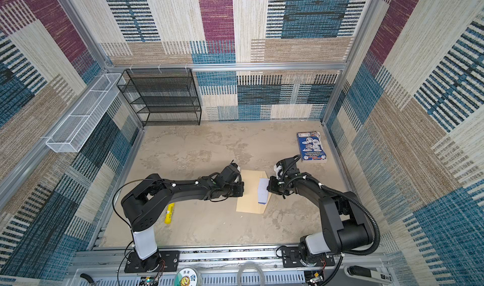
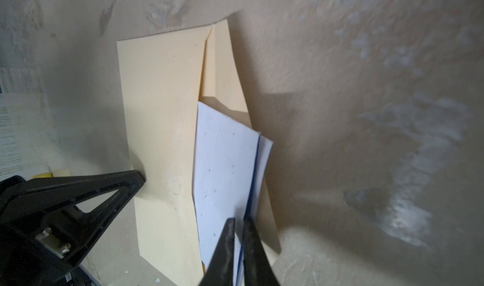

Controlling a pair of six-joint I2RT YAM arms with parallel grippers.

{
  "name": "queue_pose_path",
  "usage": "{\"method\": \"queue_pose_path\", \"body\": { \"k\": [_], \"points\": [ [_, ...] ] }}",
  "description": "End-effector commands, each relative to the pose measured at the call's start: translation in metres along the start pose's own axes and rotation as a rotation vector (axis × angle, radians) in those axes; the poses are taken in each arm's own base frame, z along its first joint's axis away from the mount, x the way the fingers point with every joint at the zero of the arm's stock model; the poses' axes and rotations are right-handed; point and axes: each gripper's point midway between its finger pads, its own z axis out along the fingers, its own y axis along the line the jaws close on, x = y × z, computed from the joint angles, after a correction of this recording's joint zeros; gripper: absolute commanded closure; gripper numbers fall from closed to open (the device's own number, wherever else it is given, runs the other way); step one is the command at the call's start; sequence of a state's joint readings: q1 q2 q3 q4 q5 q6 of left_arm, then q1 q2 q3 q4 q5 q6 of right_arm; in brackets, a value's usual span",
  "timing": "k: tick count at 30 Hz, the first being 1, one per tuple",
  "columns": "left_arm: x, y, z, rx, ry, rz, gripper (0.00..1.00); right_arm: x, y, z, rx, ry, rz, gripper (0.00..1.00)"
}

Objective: Place the letter into the envelope and seal it
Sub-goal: 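Hold the envelope with the left gripper while the right gripper pushes the letter inside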

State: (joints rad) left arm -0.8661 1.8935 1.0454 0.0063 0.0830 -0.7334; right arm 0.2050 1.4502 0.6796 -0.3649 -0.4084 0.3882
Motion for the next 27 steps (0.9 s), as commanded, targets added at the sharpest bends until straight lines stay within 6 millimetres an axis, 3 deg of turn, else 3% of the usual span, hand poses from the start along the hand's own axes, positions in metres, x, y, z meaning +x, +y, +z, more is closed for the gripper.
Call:
{"method": "queue_pose_path", "body": {
  "k": [1,13,27],
  "points": [
    [0.02,0.02,0.002,-0.076,0.077,0.025,1.0,-0.006,0.001,0.003,-0.009,-0.023,-0.01,0.91],
    [0.022,0.021,0.011,-0.077,0.086,0.042,1.0,-0.003,0.008,0.017,-0.082,0.008,-0.035,0.99],
    [0.022,0.022,0.015,-0.081,0.087,0.052,1.0,0.004,0.04,0.035,-0.174,0.068,-0.112,1.0]
  ]
}}
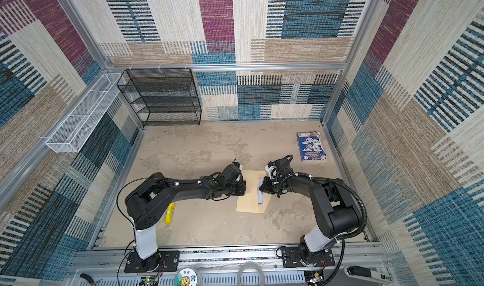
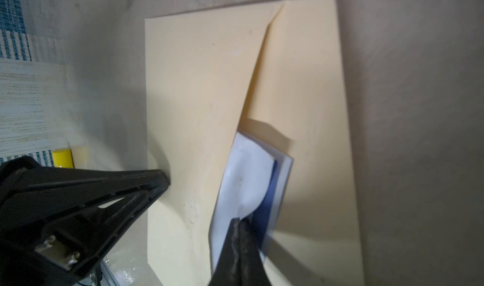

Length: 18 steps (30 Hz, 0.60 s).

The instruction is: Place the letter into the envelope and seal it

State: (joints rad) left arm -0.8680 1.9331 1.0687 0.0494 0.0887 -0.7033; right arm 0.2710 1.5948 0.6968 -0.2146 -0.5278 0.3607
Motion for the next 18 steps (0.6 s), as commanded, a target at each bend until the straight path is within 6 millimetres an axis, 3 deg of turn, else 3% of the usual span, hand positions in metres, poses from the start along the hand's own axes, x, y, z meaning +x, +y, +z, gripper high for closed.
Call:
{"method": "queue_pose_path", "body": {
  "k": [1,4,7,13,18],
  "points": [
    [0.029,0.028,0.004,-0.101,0.104,0.018,1.0,-0.003,0.012,0.004,-0.042,0.0,-0.026,1.0],
    [0.029,0.029,0.003,-0.104,0.102,0.016,1.0,-0.005,0.009,0.002,-0.018,-0.012,-0.02,0.98],
    [0.03,0.032,-0.001,-0.117,0.096,0.015,1.0,-0.004,0.005,-0.006,0.017,-0.022,-0.018,0.9],
    [0.031,0.043,-0.008,-0.153,0.081,-0.006,1.0,-0.005,-0.006,-0.035,0.064,-0.083,0.008,0.73],
    [0.03,0.037,-0.006,-0.115,0.077,-0.006,1.0,-0.005,-0.008,-0.045,0.076,-0.107,0.009,0.72]
  ]
}}
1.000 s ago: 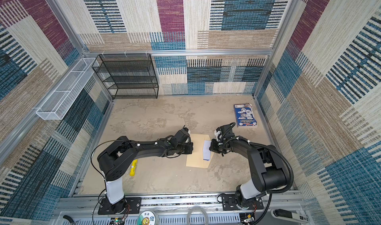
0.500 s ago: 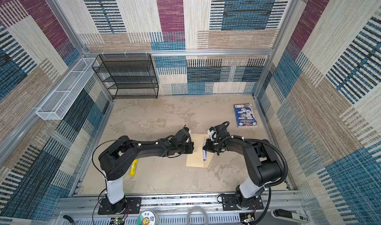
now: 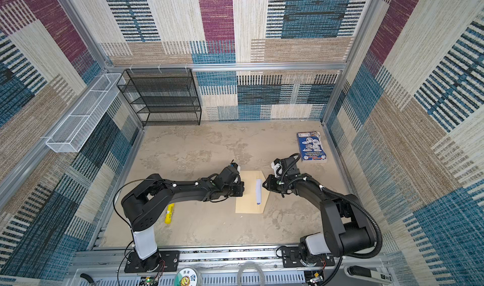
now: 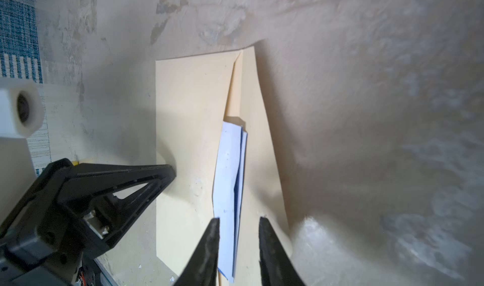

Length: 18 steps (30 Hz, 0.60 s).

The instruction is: Place the letter into the envelope and seal it

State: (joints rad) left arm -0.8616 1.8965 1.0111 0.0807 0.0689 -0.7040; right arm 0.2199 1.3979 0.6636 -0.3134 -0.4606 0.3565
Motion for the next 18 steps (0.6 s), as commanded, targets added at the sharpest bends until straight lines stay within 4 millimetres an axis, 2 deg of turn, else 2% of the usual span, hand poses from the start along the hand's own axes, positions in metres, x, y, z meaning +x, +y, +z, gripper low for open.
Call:
{"method": "queue_pose_path", "body": {
  "k": [1,6,18],
  "points": [
    [0.028,0.026,0.002,-0.096,0.102,0.001,1.0,0.003,-0.005,-0.001,0.018,0.003,0.004,0.76],
    [0.026,0.02,0.002,-0.075,0.103,0.01,1.0,0.003,0.0,0.008,-0.036,0.016,0.024,0.88],
    [0.029,0.014,0.004,-0.033,0.102,0.007,1.0,0.016,-0.005,0.029,-0.066,0.06,0.057,0.92]
  ]
}}
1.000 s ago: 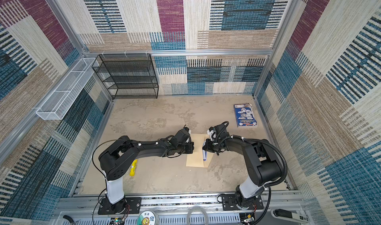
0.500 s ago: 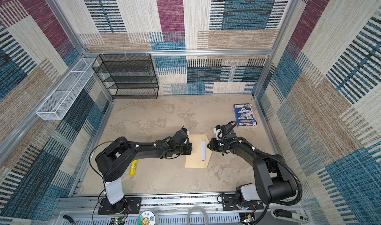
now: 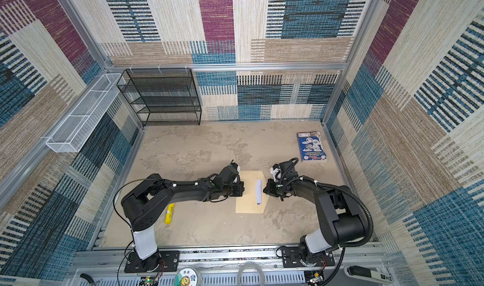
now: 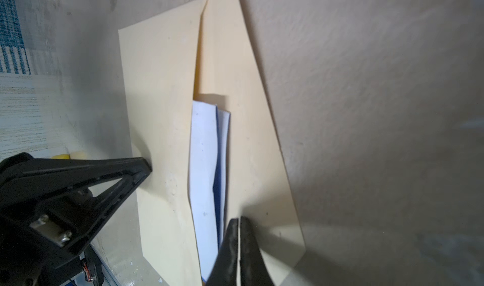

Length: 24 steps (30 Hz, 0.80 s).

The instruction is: Place the letter into the envelope and seal it

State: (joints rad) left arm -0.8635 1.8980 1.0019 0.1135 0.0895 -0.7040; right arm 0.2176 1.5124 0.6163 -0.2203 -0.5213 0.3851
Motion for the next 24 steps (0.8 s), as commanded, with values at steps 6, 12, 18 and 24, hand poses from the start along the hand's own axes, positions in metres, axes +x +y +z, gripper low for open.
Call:
{"method": "queue_pose_path", "body": {
  "k": [6,12,18,24],
  "points": [
    [0.03,0.018,0.004,-0.055,0.107,0.0,1.0,0.0,0.015,0.01,-0.056,-0.003,-0.007,0.92],
    [0.031,0.017,0.003,-0.052,0.102,0.002,1.0,0.006,0.021,0.018,-0.063,0.017,-0.007,0.93],
    [0.027,0.016,-0.003,-0.045,0.08,0.007,1.0,0.004,0.017,0.016,-0.022,0.009,-0.015,0.92],
    [0.023,0.017,-0.009,-0.051,0.057,0.012,1.0,-0.003,0.003,-0.004,0.062,-0.039,-0.017,0.82]
  ]
}}
